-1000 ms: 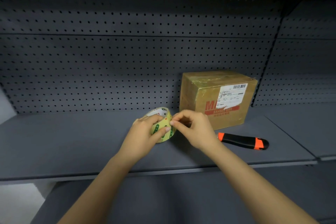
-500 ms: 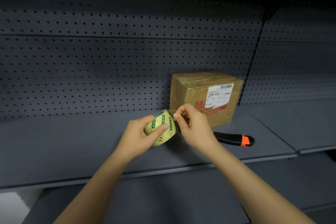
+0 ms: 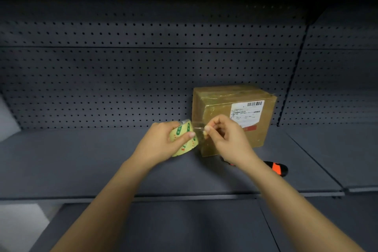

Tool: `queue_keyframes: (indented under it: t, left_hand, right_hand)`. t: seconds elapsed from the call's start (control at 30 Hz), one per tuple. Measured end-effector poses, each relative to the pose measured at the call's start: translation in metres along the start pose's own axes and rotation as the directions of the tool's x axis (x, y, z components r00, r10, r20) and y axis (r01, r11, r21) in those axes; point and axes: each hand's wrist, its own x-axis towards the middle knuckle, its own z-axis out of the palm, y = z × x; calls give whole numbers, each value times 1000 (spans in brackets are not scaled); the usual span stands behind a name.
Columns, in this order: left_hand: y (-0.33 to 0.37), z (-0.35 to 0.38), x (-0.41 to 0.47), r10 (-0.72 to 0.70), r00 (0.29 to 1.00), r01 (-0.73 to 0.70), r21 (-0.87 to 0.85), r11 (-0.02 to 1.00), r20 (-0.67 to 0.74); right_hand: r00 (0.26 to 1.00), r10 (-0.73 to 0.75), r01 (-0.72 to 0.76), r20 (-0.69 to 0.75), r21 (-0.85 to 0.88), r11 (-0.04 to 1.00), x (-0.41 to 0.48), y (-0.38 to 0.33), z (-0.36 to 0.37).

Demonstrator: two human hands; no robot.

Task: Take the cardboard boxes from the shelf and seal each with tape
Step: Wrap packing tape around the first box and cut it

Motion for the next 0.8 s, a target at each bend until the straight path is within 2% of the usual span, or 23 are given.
queue_keyframes:
  t: [0.1, 0.17, 0.27, 0.33, 0.43, 0.57, 0.67, 0.8]
  left_hand:
    - [4, -1, 6, -40, 999, 38, 122, 992, 14]
    - [9, 0, 7, -54, 998, 48, 146, 988, 38]
    - [14, 6, 5, -95, 995, 95, 4, 995, 7]
    - [10, 9, -1, -126, 991, 129, -102, 986, 36]
    - [6, 6, -5, -59, 997, 63, -66, 996, 55]
    - [16, 0, 4, 108, 993, -102, 106, 989, -52]
    - [31, -2, 12, 204, 973, -181, 191, 965, -110]
    - [49, 2, 22, 217, 967, -176, 269, 947, -132]
  right_hand:
    - [999, -24, 25, 30, -4, 1000, 2, 4, -6]
    - [1000, 5, -6, 16, 37, 999, 5, 9, -11]
    - [998, 64, -66, 29, 75, 995, 9, 14, -17]
    - [994, 79, -88, 74, 123, 989, 7, 15, -19]
    - [995, 52, -67, 87, 183, 981, 2, 14, -20]
    - [999, -3, 12, -52, 178, 984, 1, 17, -20]
    - [989, 25, 2, -144, 181, 984, 3, 19, -20]
    - [973, 38, -14, -226, 109, 994, 11, 20, -24]
